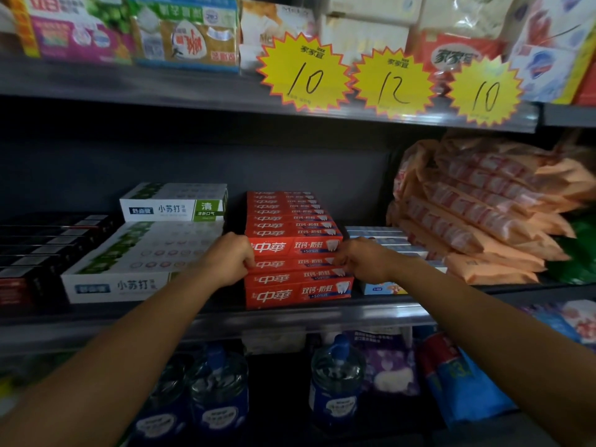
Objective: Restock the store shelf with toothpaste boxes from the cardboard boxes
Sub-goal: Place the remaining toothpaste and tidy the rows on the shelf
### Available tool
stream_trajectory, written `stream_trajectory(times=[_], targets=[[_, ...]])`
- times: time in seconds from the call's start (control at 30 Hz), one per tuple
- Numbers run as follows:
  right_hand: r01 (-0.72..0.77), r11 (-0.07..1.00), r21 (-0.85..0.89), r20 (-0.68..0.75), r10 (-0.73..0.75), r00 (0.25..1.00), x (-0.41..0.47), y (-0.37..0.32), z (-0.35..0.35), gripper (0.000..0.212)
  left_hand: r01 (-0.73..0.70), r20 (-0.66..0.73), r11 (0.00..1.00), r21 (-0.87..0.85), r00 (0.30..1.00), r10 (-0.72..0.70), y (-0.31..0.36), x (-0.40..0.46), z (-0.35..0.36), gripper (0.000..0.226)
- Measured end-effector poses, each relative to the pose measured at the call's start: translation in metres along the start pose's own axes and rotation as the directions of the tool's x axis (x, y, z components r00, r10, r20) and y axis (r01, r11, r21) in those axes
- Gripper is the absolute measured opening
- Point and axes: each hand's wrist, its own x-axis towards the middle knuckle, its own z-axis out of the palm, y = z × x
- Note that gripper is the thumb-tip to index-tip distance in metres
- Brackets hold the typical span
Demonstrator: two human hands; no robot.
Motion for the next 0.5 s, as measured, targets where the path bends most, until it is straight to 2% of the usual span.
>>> stream_trajectory(times=[0.2,0.5], targets=[[0.033,0.998,-0.047,0.025,-0.032,0.999,-0.0013,0.0036,-0.0012,0.025,0.018,-0.004,0.999,0.029,1.000,-0.018,0.0056,0.0034,0.0035,0.019],[0.040,0.999,-0.003,0.013,-0.040,0.999,-0.0056,-0.0018,-0.0059,0.025,-0.011,-0.004,0.999,0.049,1.000,0.011,0.0031,0.0064,0.0021,0.018]])
